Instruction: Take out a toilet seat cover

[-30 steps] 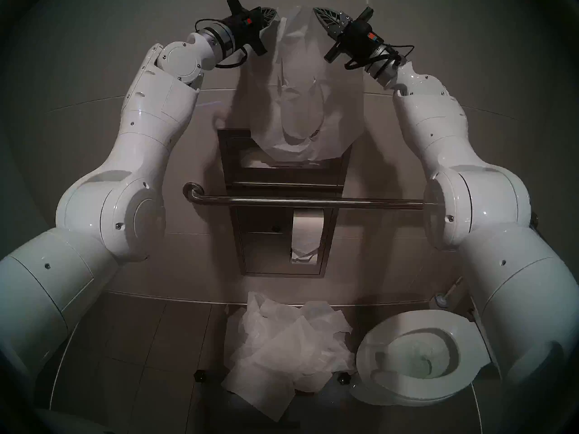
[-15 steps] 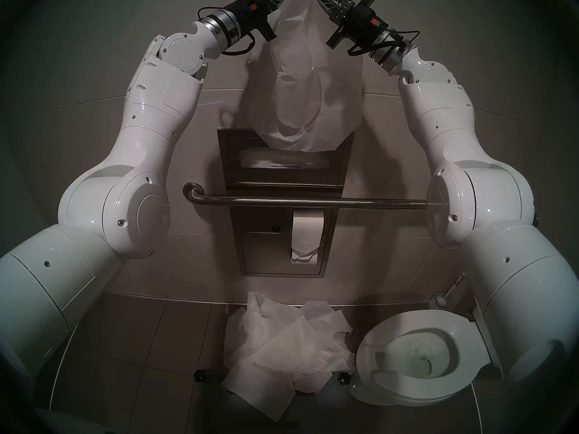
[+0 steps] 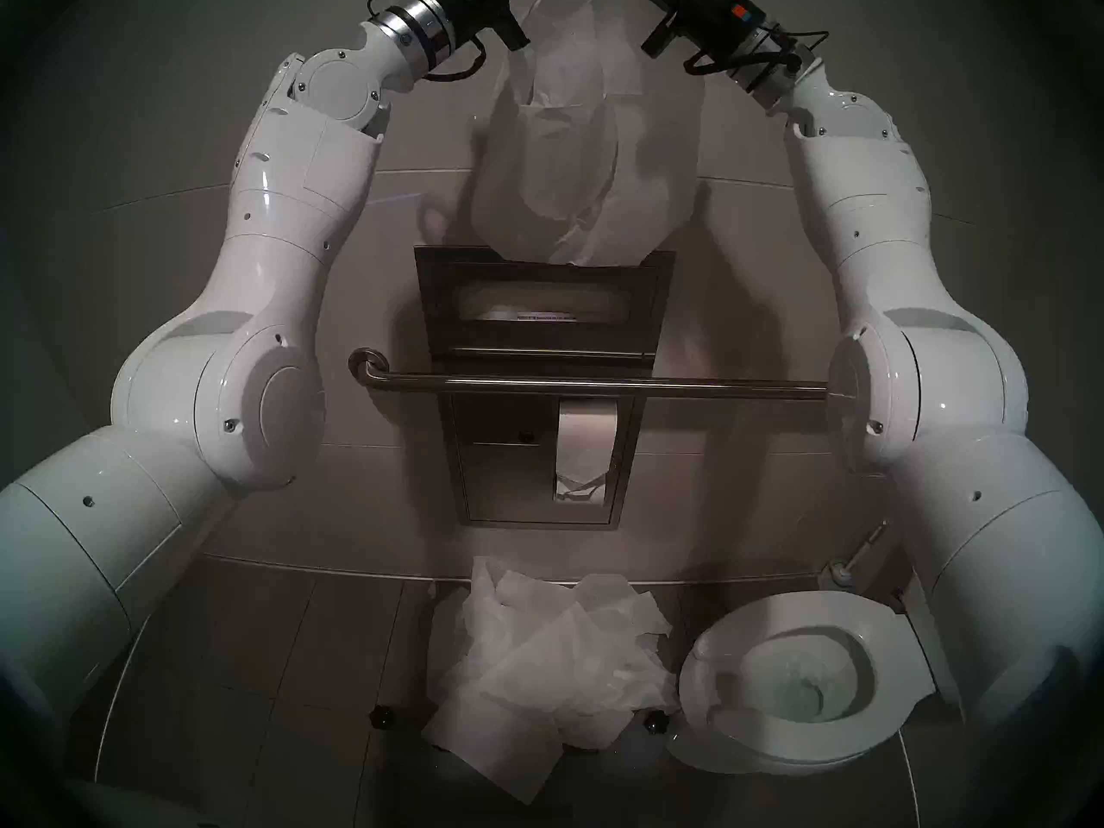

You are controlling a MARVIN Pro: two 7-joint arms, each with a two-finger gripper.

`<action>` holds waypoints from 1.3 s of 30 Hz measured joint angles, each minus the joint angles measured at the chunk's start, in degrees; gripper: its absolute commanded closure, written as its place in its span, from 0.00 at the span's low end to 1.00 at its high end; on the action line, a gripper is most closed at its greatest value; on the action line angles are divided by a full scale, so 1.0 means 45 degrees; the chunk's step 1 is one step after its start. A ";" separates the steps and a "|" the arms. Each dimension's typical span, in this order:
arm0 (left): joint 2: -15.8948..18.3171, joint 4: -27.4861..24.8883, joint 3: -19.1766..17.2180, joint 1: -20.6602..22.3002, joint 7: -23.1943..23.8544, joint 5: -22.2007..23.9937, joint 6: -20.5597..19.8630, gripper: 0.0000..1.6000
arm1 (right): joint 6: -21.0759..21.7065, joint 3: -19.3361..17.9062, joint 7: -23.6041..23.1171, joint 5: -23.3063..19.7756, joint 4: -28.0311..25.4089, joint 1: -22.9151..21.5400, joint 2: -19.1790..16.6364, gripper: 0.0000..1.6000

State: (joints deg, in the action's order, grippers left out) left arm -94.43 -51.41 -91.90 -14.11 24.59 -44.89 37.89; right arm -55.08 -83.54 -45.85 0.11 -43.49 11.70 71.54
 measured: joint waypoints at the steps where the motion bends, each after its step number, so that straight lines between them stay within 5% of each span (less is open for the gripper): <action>1: -0.0006 -0.0078 -0.0029 -0.0029 0.0015 0.0051 0.0063 1.00 | -0.0001 -0.0057 0.0014 -0.0002 -0.0225 0.0119 -0.0051 1.00; 11: -0.0205 -0.0685 -0.0168 -0.1022 0.0587 0.0661 0.0418 1.00 | -0.0003 -0.0481 0.0027 -0.0306 -0.1853 0.1614 -0.0361 1.00; 23: -0.0744 -0.1689 -0.0213 -0.3443 0.2093 0.1574 0.0451 1.00 | -0.0003 -0.0961 -0.0006 -0.0638 -0.3434 0.4128 -0.0719 1.00; 39: -0.1133 -0.4102 -0.0396 -0.5578 0.3806 0.2406 -0.0546 1.00 | 0.0000 -0.1580 0.0104 -0.0895 -0.5109 0.7310 -0.0743 1.00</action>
State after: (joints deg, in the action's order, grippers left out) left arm -99.53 -69.87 -93.68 -39.21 41.72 -34.06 35.43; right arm -55.09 -90.65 -45.38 -3.91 -66.48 44.60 68.20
